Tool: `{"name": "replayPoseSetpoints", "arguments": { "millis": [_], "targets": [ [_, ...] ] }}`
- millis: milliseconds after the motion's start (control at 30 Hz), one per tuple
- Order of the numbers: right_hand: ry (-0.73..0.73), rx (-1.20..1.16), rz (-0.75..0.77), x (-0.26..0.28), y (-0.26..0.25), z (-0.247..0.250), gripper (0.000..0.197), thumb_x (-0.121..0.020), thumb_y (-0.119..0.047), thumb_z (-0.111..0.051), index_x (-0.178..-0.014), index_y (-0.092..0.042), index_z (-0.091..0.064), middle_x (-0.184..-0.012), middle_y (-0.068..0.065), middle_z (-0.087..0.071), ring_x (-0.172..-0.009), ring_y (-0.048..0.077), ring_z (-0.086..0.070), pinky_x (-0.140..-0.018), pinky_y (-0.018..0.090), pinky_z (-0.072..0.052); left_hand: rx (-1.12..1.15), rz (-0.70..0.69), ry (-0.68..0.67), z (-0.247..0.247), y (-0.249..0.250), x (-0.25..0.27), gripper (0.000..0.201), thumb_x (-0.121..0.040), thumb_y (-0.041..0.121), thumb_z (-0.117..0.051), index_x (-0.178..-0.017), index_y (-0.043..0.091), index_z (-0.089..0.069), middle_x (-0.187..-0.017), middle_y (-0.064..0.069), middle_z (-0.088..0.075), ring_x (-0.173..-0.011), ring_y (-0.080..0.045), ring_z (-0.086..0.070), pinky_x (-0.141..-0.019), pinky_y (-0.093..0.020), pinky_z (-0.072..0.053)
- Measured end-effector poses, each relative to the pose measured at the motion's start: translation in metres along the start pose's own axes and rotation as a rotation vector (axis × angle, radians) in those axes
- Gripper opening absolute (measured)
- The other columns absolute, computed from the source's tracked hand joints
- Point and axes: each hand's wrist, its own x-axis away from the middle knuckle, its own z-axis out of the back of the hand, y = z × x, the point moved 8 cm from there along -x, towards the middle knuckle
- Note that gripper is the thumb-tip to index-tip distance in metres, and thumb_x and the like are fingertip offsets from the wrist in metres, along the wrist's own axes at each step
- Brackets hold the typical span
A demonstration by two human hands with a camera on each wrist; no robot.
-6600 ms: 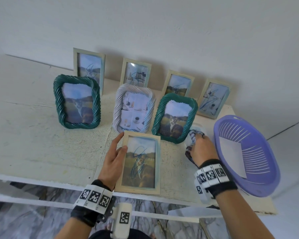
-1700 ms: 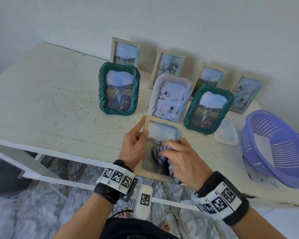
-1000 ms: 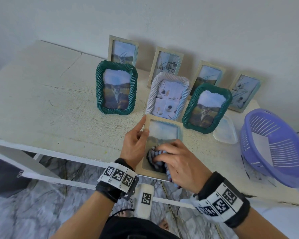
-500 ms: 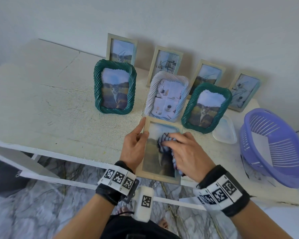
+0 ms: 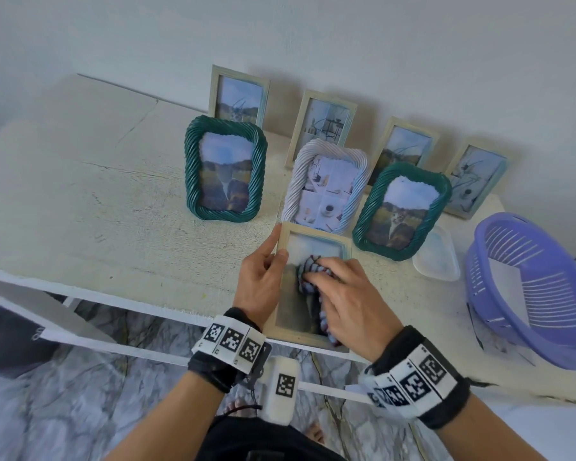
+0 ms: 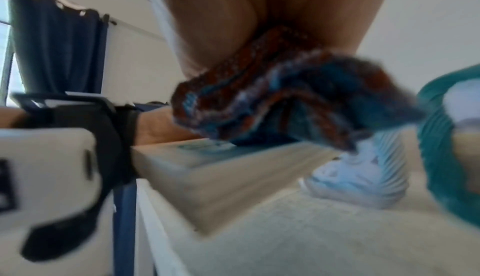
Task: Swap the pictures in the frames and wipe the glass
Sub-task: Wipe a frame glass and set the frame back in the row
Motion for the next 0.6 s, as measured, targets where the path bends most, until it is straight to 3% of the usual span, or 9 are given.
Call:
{"name": "replayPoseSetpoints", "arguments": {
  "millis": [100,167,267,300,433,600],
  "targets": [
    [-0.059,-0.085,0.056,0.008,-0.022,-0.013,0.034,-0.084,-0.009,-0.044,-0.110,-0.013,-0.065,-0.117,0.005,-0.055,-0.097,0.025,-0.047,-0.085,0.035,-0.049,0.014,0.012,-0.008,0.001,-0.002,-0.004,0.045,-0.084,0.038,-0.053,-0.126,0.053,-0.052,-0.073,-0.009,-0.051,-0.070,-0.019,-0.044,-0.067,-0.038,-0.041],
    [-0.118,-0.130,0.085,0.017,-0.031,-0.020,0.040,-0.085,-0.014,-0.034,-0.110,-0.015,-0.066,-0.117,0.002,-0.055,-0.096,0.024,-0.048,-0.087,0.032,-0.047,-0.011,0.021,0.009,0.005,-0.002,-0.005,0.045,-0.085,0.035,-0.052,-0.128,0.051,-0.050,-0.069,-0.008,-0.047,-0.066,-0.020,-0.041,-0.064,-0.037,-0.039],
    [-0.191,-0.130,0.104,0.023,-0.027,-0.023,0.039,-0.086,-0.017,-0.033,-0.102,-0.016,-0.069,-0.114,-0.003,-0.057,-0.093,0.020,-0.046,-0.084,0.029,-0.045,-0.009,0.029,0.008,0.008,-0.006,-0.001,0.045,-0.095,0.022,-0.051,-0.138,0.035,-0.047,-0.065,-0.009,-0.037,-0.062,-0.023,-0.032,-0.060,-0.035,-0.033],
    [-0.200,-0.112,0.085,0.022,-0.021,-0.021,0.038,-0.087,-0.018,-0.033,-0.099,-0.016,-0.069,-0.112,-0.003,-0.057,-0.092,0.018,-0.044,-0.083,0.030,-0.046,0.013,0.034,0.005,0.009,-0.007,0.001,0.045,-0.094,0.024,-0.052,-0.138,0.036,-0.048,-0.067,-0.009,-0.039,-0.063,-0.024,-0.033,-0.061,-0.036,-0.033],
    [-0.137,-0.042,-0.041,0.015,0.000,-0.015,0.029,-0.090,-0.012,-0.044,-0.109,-0.015,-0.065,-0.118,0.001,-0.052,-0.093,0.019,-0.042,-0.083,0.032,-0.047,0.065,0.045,0.003,0.009,-0.006,0.001,0.041,-0.082,0.043,-0.053,-0.120,0.057,-0.054,-0.076,-0.010,-0.048,-0.071,-0.024,-0.040,-0.068,-0.040,-0.037],
    [-0.119,-0.108,0.031,0.021,-0.037,-0.017,0.036,-0.088,-0.014,-0.037,-0.112,-0.014,-0.065,-0.118,0.002,-0.051,-0.096,0.021,-0.044,-0.085,0.029,-0.046,0.027,0.006,-0.009,0.008,0.003,-0.003,0.044,-0.078,0.048,-0.052,-0.120,0.062,-0.053,-0.075,-0.010,-0.052,-0.070,-0.022,-0.044,-0.068,-0.041,-0.042]
  ]
}}
